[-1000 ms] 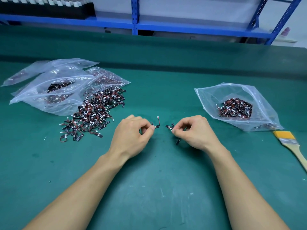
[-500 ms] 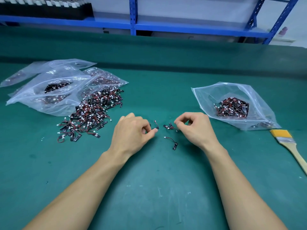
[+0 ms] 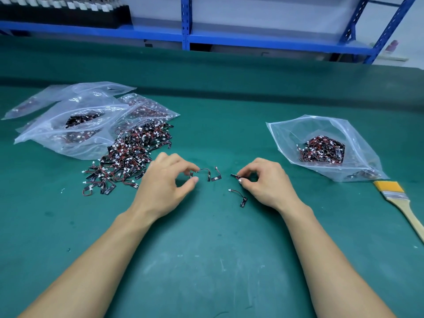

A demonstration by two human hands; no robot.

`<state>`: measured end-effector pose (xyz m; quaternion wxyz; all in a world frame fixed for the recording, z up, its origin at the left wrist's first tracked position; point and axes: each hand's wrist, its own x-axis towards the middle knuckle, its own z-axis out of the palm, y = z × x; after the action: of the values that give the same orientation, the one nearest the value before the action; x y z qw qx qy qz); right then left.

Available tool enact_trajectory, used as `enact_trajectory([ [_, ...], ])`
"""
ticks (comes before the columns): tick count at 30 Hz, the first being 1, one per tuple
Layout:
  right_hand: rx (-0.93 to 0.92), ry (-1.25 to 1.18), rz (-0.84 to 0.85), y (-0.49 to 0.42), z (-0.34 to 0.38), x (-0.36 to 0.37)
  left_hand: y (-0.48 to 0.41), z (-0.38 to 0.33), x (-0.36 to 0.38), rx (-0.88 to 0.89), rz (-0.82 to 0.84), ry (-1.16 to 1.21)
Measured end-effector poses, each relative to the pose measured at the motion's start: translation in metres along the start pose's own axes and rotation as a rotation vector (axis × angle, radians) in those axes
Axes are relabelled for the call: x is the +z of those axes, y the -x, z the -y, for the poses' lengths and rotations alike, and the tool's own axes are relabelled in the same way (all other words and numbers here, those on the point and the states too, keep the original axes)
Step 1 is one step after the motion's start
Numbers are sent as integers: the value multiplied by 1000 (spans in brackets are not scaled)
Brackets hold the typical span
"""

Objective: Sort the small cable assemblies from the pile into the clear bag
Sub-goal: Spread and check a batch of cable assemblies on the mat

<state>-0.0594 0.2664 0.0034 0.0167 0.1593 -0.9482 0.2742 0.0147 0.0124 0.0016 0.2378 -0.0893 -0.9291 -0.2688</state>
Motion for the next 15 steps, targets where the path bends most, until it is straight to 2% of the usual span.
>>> enact_trajectory([
  [5, 18, -30, -9, 1, 1, -2, -3, -21, 16, 159, 167, -93],
  [9, 21, -54, -10, 1, 0, -3, -8, -26, 23, 191, 221, -164],
  [15, 52, -190, 11, 2, 2, -5, -4, -26, 25, 212, 261, -60],
])
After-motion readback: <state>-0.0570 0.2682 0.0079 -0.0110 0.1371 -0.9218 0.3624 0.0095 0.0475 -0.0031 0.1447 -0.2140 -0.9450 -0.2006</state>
